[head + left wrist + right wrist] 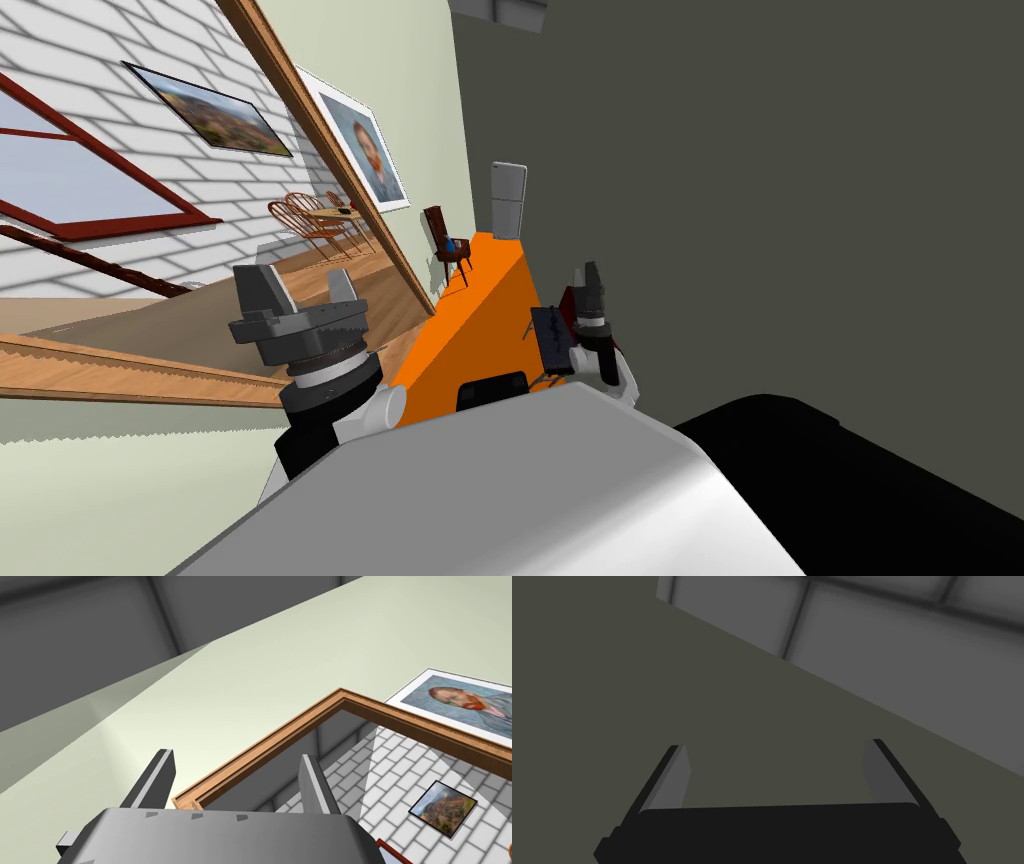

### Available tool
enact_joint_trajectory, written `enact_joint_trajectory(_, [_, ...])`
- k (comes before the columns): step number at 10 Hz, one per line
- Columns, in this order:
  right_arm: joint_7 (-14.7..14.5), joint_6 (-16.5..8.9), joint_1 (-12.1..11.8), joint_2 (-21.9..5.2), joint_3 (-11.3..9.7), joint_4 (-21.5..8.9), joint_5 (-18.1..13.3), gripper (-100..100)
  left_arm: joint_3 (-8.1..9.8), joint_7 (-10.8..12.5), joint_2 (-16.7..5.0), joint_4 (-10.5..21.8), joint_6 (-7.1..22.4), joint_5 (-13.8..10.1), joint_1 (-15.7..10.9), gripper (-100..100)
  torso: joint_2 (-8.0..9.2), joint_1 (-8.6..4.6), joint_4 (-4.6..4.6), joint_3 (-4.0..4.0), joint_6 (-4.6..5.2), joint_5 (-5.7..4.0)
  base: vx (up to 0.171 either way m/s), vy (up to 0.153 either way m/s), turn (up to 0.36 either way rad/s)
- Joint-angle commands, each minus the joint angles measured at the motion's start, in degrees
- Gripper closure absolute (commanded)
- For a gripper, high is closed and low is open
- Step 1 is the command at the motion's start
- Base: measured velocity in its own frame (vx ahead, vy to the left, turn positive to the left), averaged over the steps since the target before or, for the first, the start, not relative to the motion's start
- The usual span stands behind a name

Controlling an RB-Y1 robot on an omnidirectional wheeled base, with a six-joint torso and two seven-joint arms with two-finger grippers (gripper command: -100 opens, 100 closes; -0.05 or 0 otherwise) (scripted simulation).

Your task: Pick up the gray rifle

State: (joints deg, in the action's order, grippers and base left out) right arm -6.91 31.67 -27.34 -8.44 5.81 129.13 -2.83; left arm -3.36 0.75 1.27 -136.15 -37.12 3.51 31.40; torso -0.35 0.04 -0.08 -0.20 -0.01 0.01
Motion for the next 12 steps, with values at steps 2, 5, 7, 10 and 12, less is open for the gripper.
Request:
enact_joint_trajectory(2, [1.5,-1.3,1.3,-4.0,1.1,-3.1,-3.8,-100,0.00,0.0,0.0,0.0,0.0,0.0,0.0,0,-0.02,0.01,-0.01,-0.01,0.00,0.00,0.101,0.013,-0.012])
enact_joint_trajectory(5, [3.4,-2.9,2.9,-8.5,2.6,-7.5,-9.0,-100,0.00,0.0,0.0,0.0,0.0,0.0,0.0,0,-0.11,0.01,-0.03,-0.07,0.00,0.00,0.112,0.025,-0.012])
enact_joint_trajectory(7, [4.5,-4.0,3.9,-11.3,3.6,-11.0,-12.4,-100,0.00,0.0,0.0,0.0,0.0,0.0,0.0,0,-0.15,0.11,-0.04,-0.09,0.00,0.03,0.132,0.041,-0.017])
enact_joint_trajectory(10, [5.5,-4.9,4.8,-13.9,4.6,-14.4,-16.4,-100,0.00,0.0,0.0,0.0,0.0,0.0,0.0,0,0.02,0.00,0.00,0.00,0.01,0.00,0.088,0.013,-0.012])
enact_joint_trajectory(12, [5.9,-5.3,5.3,-15.2,5.1,-17.1,-19.0,-100,0.00,0.0,0.0,0.0,0.0,0.0,0.0,0,0.02,-0.02,-0.01,0.00,0.00,-0.01,0.082,0.021,-0.005])
